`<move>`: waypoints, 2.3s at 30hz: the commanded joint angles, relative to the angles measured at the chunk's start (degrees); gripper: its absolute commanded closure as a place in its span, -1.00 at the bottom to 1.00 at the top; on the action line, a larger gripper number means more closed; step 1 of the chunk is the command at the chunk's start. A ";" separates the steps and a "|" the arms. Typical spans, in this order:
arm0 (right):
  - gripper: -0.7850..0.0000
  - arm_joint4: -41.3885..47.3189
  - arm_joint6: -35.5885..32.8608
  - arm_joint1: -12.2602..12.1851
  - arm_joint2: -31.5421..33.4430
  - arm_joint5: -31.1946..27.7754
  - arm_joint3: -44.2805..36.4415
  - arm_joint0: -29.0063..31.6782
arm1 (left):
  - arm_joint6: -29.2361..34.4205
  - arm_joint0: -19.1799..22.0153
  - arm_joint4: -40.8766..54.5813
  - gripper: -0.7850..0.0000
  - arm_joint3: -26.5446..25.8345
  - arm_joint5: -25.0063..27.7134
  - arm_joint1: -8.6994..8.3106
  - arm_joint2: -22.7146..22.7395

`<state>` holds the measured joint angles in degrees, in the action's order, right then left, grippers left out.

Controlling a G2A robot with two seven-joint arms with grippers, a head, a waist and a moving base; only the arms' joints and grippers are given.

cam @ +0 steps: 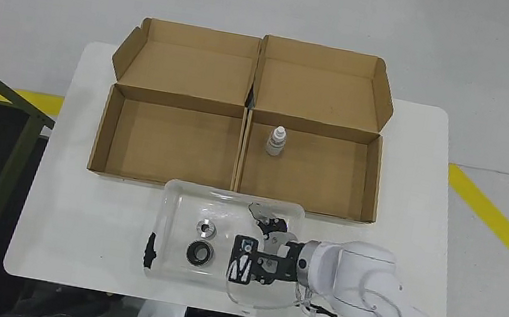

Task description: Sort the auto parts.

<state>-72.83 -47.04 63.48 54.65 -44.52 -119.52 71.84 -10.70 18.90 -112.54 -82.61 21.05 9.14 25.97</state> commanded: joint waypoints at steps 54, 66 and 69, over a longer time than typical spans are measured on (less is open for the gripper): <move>1.00 4.22 -4.72 0.19 -7.04 0.29 4.88 -6.85 | 0.00 0.00 0.00 -1.00 0.00 0.00 0.00 0.00; 1.00 1.01 13.32 -1.22 -0.70 -2.80 2.00 -3.70 | 0.00 0.00 0.00 -1.00 0.00 0.00 0.00 0.00; 1.00 -0.18 18.16 -1.55 1.13 -3.01 1.39 -2.75 | 0.00 0.00 0.00 -1.00 0.00 0.00 0.00 0.00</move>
<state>-72.60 -30.74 62.04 55.12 -47.47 -117.93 68.76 -10.70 18.90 -112.54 -82.61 21.05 9.14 25.97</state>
